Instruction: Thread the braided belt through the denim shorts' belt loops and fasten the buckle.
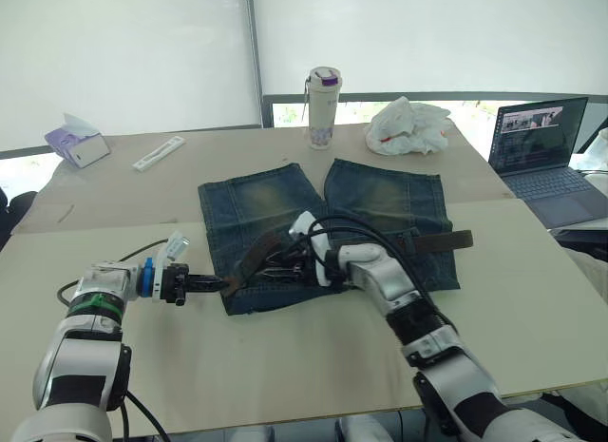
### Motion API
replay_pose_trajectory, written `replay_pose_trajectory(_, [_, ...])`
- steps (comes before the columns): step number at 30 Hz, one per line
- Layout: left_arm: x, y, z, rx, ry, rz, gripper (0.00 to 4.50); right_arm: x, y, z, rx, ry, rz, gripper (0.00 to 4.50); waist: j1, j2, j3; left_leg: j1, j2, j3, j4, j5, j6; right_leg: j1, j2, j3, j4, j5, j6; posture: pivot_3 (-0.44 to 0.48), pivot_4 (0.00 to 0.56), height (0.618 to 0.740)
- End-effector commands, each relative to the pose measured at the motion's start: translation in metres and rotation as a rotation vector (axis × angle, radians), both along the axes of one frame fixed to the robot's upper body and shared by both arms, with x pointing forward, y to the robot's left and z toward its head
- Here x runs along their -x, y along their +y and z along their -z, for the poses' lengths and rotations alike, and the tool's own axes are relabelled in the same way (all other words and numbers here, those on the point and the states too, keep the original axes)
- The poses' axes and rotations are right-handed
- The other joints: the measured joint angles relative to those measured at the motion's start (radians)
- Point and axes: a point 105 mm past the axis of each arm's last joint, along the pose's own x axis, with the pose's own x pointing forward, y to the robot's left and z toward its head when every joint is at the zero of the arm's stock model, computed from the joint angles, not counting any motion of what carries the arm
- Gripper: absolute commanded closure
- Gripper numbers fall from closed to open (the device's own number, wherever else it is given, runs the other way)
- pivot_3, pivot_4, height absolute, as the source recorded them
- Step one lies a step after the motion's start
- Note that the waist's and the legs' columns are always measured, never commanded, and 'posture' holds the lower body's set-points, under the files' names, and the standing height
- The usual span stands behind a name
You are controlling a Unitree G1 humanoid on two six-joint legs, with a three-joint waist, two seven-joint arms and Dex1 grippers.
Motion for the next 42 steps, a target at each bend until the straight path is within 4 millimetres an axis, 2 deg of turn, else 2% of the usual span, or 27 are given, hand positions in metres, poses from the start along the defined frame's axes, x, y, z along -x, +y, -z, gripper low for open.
replay_pose_trajectory(1, [0.0,0.014,-0.008,-0.083,-0.032,0.009,4.5,0.015,-0.019,-0.025,-0.021,-0.065,-0.051,1.44,0.002,0.0,0.0,0.0,0.0,0.0,0.0,0.0,0.0,0.0,0.0,0.0,-0.001,0.0,0.0,0.0,0.15,0.74])
replay_pose_trajectory(3, [-0.002,0.016,-0.012,-0.109,-0.051,0.021,4.5,0.01,-0.038,-0.032,-0.033,-0.105,0.027,1.44,0.003,-0.001,0.001,0.0,0.0,0.0,0.001,0.0,0.0,0.0,0.0,0.0,-0.001,0.0,0.0,0.0,0.15,0.74])
replay_pose_trajectory(5, [-0.003,0.019,-0.014,-0.15,-0.073,0.036,4.5,0.006,-0.064,-0.038,-0.037,-0.168,0.124,1.44,0.004,-0.001,0.001,0.0,0.001,0.001,0.001,0.0,0.0,0.0,0.001,0.0,-0.001,-0.001,0.001,0.0,0.15,0.74])
replay_pose_trajectory(10, [-0.01,0.022,-0.023,-0.2,-0.132,0.044,4.5,-0.005,-0.143,-0.04,0.008,-0.217,0.441,1.44,0.025,-0.002,0.002,-0.003,0.002,0.003,0.002,0.0,0.0,0.0,0.004,0.0,-0.002,-0.001,0.001,0.0,0.15,0.74])
replay_pose_trajectory(15, [-0.015,0.029,-0.031,-0.266,-0.183,0.04,4.5,0.005,-0.225,-0.03,0.13,-0.185,0.677,1.44,0.028,-0.005,0.004,-0.004,0.002,0.005,0.003,0.0,0.0,0.0,0.004,0.0,-0.002,0.0,0.001,0.0,0.15,0.74])
replay_pose_trajectory(20, [-0.021,0.032,-0.035,-0.279,-0.214,0.007,4.5,0.01,-0.267,-0.011,0.235,-0.103,0.825,1.44,0.017,-0.005,0.005,-0.002,0.004,0.007,0.003,0.0,0.0,0.0,0.007,0.002,-0.002,-0.001,0.001,0.0,0.15,0.74])
replay_pose_trajectory(23, [-0.024,0.031,-0.036,-0.283,-0.23,-0.004,4.5,0.006,-0.273,0.001,0.237,-0.048,0.88,1.44,0.018,-0.005,0.005,-0.002,0.005,0.007,0.003,0.0,0.001,0.0,0.009,0.003,-0.001,-0.001,0.001,0.0,0.15,0.74])
replay_pose_trajectory(29, [-0.037,0.02,-0.044,-0.248,-0.293,-0.039,4.5,0.0,-0.245,0.016,0.189,0.055,0.83,1.44,0.022,-0.005,0.005,-0.002,0.004,0.007,0.004,0.0,0.001,0.0,0.008,0.003,-0.001,0.0,0.001,0.0,0.15,0.74])
replay_pose_trajectory(32, [-0.043,0.019,-0.048,-0.254,-0.331,-0.071,4.5,0.002,-0.23,0.012,0.126,0.081,0.776,1.44,0.026,-0.005,0.005,-0.003,0.004,0.007,0.004,0.0,0.001,0.0,0.008,0.003,-0.001,0.0,0.001,0.0,0.15,0.74])
replay_pose_trajectory(33, [-0.044,0.019,-0.048,-0.256,-0.334,-0.074,4.5,0.003,-0.228,0.011,0.118,0.083,0.763,1.95,0.027,-0.005,0.005,-0.003,0.004,0.007,0.004,0.0,0.001,0.0,0.008,0.003,-0.001,0.0,0.0,0.0,0.15,0.74])
replay_pose_trajectory(37, [-0.046,0.022,-0.047,-0.264,-0.349,-0.103,4.5,0.009,-0.232,0.019,0.192,0.082,0.753,3.29,0.028,-0.005,0.005,-0.004,0.003,0.006,0.004,0.0,0.001,0.0,0.008,0.003,-0.001,0.0,0.0,0.0,0.15,0.74])
replay_pose_trajectory(40, [-0.049,0.027,-0.047,-0.278,-0.365,-0.147,4.5,0.007,-0.242,0.018,0.188,0.068,0.82,4.32,0.028,-0.005,0.005,-0.004,0.003,0.006,0.005,0.0,0.001,0.001,0.008,0.003,-0.001,0.0,0.0,0.0,0.15,0.74])
replay_pose_trajectory(42, [-0.05,0.031,-0.047,-0.29,-0.372,-0.17,4.5,0.005,-0.248,0.017,0.178,0.062,0.857,4.49,0.027,-0.005,0.005,-0.003,0.003,0.006,0.005,0.0,0.001,0.001,0.008,0.003,-0.001,0.0,0.0,0.0,0.15,0.74])
